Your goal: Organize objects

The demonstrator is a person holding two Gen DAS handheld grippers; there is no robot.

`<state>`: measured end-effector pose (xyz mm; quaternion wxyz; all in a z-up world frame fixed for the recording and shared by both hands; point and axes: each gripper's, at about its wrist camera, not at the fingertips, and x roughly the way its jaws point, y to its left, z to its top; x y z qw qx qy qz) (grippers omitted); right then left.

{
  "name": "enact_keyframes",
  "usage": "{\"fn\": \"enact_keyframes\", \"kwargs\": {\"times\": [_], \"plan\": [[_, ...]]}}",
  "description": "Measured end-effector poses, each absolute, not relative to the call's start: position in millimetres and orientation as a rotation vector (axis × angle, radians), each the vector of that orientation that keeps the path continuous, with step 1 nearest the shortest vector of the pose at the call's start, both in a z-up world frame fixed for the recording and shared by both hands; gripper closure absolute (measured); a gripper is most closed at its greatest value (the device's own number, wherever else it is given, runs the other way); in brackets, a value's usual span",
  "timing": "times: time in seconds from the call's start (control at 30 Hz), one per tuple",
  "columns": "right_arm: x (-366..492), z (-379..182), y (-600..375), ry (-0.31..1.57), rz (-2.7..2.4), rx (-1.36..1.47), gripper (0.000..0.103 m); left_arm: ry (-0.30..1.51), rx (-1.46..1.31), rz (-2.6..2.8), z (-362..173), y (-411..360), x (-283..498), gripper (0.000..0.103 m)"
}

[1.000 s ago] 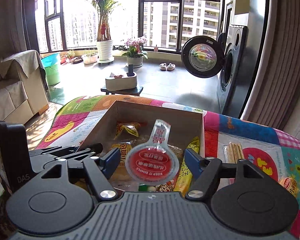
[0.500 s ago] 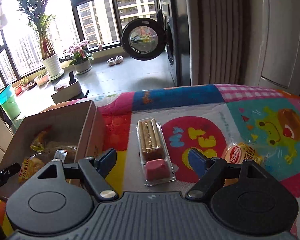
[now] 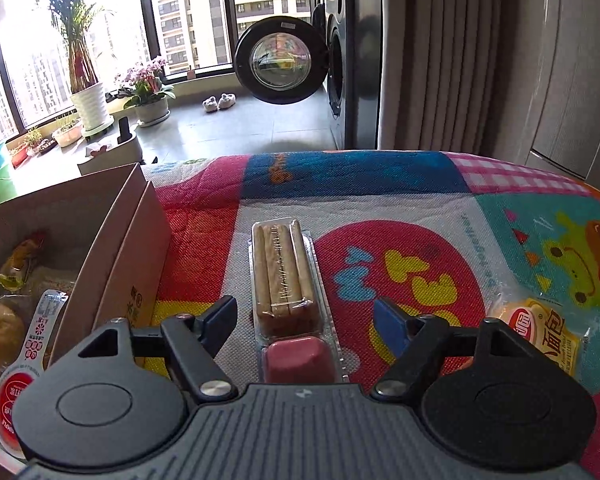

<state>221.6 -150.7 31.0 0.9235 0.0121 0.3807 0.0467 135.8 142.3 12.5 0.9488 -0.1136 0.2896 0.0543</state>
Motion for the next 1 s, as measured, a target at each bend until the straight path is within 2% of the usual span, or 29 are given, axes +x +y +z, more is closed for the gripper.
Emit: {"fn": "enact_keyframes", "kwargs": {"times": [0.07, 0.13, 0.27, 0.33, 0.93, 1.0], "plan": [[223.7, 30.6, -147.3, 0.781, 0.094, -0.001, 0.031, 0.589, -0.232, 0.111, 12.3, 142.5, 135.8, 0.09], [226.0, 30.9, -146.9, 0.783, 0.099, -0.013, 0.037, 0.589, -0.234, 0.11, 12.7, 143.4, 135.8, 0.09], [222.5, 35.0, -146.8, 0.788, 0.116, -0.029, 0.064, 0.59, -0.235, 0.11, 12.8, 143.5, 135.8, 0.09], [216.9, 36.3, -146.5, 0.791, 0.117, -0.039, 0.07, 0.589, -0.234, 0.11, 12.7, 143.4, 135.8, 0.09], [88.5, 44.5, -158.9, 0.847, 0.206, -0.095, 0.069, 0.589, -0.244, 0.108, 14.5, 145.0, 134.1, 0.09], [77.6, 46.2, -158.8, 0.862, 0.25, -0.1, 0.054, 0.589, -0.247, 0.108, 14.6, 145.1, 133.8, 0.09]]}}
